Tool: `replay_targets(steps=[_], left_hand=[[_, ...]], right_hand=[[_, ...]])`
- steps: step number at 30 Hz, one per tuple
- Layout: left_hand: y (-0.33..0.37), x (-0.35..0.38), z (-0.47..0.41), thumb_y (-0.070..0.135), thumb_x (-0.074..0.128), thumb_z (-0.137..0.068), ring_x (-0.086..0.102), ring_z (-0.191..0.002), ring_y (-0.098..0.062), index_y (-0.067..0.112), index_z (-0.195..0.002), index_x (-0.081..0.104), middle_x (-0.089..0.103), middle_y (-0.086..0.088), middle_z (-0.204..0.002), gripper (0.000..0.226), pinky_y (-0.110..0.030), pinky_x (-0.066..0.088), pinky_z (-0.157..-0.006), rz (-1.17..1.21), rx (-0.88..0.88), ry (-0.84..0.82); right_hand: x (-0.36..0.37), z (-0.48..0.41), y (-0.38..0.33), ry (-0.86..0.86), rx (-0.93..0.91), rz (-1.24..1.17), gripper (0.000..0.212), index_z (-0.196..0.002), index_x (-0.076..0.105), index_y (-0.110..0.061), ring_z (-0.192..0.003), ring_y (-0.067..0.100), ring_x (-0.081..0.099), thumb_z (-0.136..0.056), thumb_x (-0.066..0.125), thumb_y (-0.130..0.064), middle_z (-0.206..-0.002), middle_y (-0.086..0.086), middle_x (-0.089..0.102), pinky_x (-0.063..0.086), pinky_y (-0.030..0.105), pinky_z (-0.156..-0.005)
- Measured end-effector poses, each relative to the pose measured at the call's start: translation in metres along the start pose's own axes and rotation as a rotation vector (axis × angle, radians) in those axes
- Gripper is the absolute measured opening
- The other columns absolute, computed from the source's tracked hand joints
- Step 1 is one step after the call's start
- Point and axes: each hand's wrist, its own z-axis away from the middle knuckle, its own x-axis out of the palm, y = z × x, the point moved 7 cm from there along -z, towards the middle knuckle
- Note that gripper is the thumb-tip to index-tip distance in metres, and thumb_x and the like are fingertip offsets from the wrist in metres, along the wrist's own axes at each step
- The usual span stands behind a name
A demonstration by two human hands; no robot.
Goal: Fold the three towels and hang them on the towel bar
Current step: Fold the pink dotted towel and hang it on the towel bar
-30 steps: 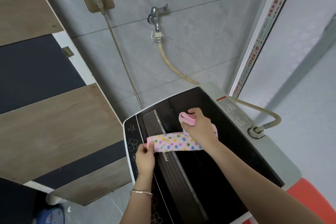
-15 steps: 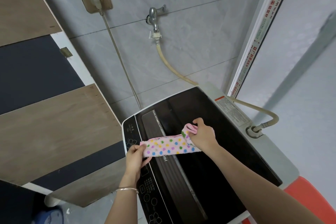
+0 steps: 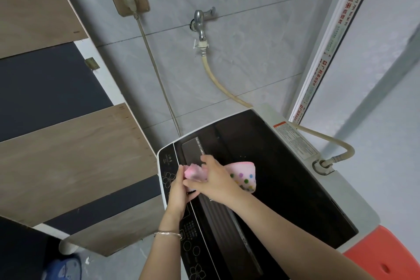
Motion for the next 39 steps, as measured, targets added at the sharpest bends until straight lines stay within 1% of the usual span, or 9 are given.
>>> replay_targets(steps=[3, 7, 13, 18, 24, 31, 35, 37, 39], left_hand=[[-0.004, -0.002, -0.001, 0.055, 0.034, -0.094, 0.069, -0.094, -0.014, 0.023, -0.097, 0.069, 0.075, -0.003, -0.097, 0.048, -0.031, 0.054, -0.079, -0.006, -0.018, -0.005], [-0.009, -0.005, -0.004, 0.026, 0.053, -0.092, 0.067, -0.093, -0.017, 0.011, -0.104, 0.065, 0.071, -0.011, -0.101, 0.023, -0.028, 0.055, -0.075, -0.05, -0.02, 0.053], [-0.013, -0.009, -0.007, 0.017, 0.047, -0.096, 0.064, -0.093, -0.017, 0.006, -0.112, 0.059, 0.067, -0.01, -0.101, 0.023, -0.026, 0.055, -0.07, -0.016, -0.019, 0.12], [-0.011, -0.011, -0.007, 0.028, 0.046, -0.097, 0.065, -0.086, -0.016, 0.019, -0.098, 0.063, 0.069, -0.005, -0.093, 0.019, -0.026, 0.056, -0.065, -0.077, 0.008, 0.123], [-0.009, -0.009, -0.009, 0.032, 0.049, -0.095, 0.064, -0.079, -0.017, 0.016, -0.096, 0.061, 0.067, -0.004, -0.086, 0.02, -0.027, 0.053, -0.059, -0.163, 0.028, 0.192], [-0.011, -0.009, -0.012, 0.034, 0.051, -0.093, 0.064, -0.083, -0.023, 0.024, -0.082, 0.058, 0.065, -0.005, -0.086, 0.017, -0.038, 0.057, -0.069, -0.282, 0.072, 0.28], [-0.013, -0.017, -0.015, 0.034, 0.051, -0.092, 0.065, -0.087, -0.031, 0.022, -0.076, 0.059, 0.065, -0.007, -0.082, 0.021, -0.047, 0.054, -0.082, -0.379, 0.076, 0.322], [-0.012, -0.018, -0.014, 0.031, 0.05, -0.094, 0.062, -0.084, -0.031, 0.013, -0.077, 0.058, 0.061, -0.005, -0.075, 0.026, -0.038, 0.05, -0.076, -0.408, 0.07, 0.339], [-0.012, -0.018, -0.014, 0.03, 0.049, -0.094, 0.057, -0.082, -0.028, 0.009, -0.082, 0.056, 0.058, -0.005, -0.075, 0.025, -0.032, 0.042, -0.073, -0.407, 0.028, 0.381]], right_hand=[[-0.02, 0.007, 0.01, 0.112, -0.043, -0.018, 0.06, -0.135, 0.04, -0.015, -0.126, 0.013, 0.046, -0.085, 0.061, -0.04, -0.138, 0.0, 0.046, 0.037, 0.024, -0.101], [-0.064, 0.016, 0.037, 0.372, -0.067, 0.065, 0.044, -0.122, 0.053, -0.012, -0.119, 0.015, 0.05, -0.082, 0.065, -0.024, -0.125, 0.001, 0.055, 0.037, 0.02, -0.095], [-0.068, 0.018, 0.076, 0.172, -0.015, 0.467, 0.081, -0.139, 0.034, -0.019, -0.136, 0.014, 0.031, -0.071, 0.07, -0.047, -0.145, -0.003, 0.035, 0.027, 0.029, -0.111], [-0.074, 0.018, 0.085, 0.134, 0.028, 0.512, 0.073, -0.144, 0.026, -0.024, -0.128, 0.016, 0.043, -0.083, 0.061, -0.043, -0.142, -0.002, 0.039, 0.042, 0.03, -0.099], [-0.074, 0.014, 0.091, 0.072, 0.069, 0.605, 0.072, -0.146, 0.021, -0.025, -0.128, 0.018, 0.035, -0.086, 0.054, -0.047, -0.139, 0.002, 0.037, 0.037, 0.032, -0.102], [-0.066, 0.018, 0.064, 0.411, 0.03, 0.649, 0.058, -0.139, 0.04, -0.016, -0.136, 0.022, 0.038, -0.091, 0.038, -0.048, -0.146, 0.006, 0.04, 0.035, 0.039, -0.107], [-0.039, 0.013, 0.084, 0.163, -0.017, 0.854, 0.051, -0.122, 0.062, -0.02, -0.123, 0.019, 0.055, -0.087, 0.029, -0.039, -0.128, 0.0, 0.062, 0.048, 0.04, -0.094], [-0.037, 0.013, 0.098, 0.095, 0.033, 0.873, 0.055, -0.126, 0.058, -0.02, -0.126, 0.019, 0.052, -0.089, 0.023, -0.04, -0.13, -0.001, 0.06, 0.046, 0.041, -0.097], [-0.036, 0.009, 0.099, 0.046, 0.012, 0.906, 0.068, -0.142, 0.037, -0.021, -0.141, 0.021, 0.03, -0.087, 0.005, -0.044, -0.149, 0.002, 0.038, 0.03, 0.043, -0.111]])
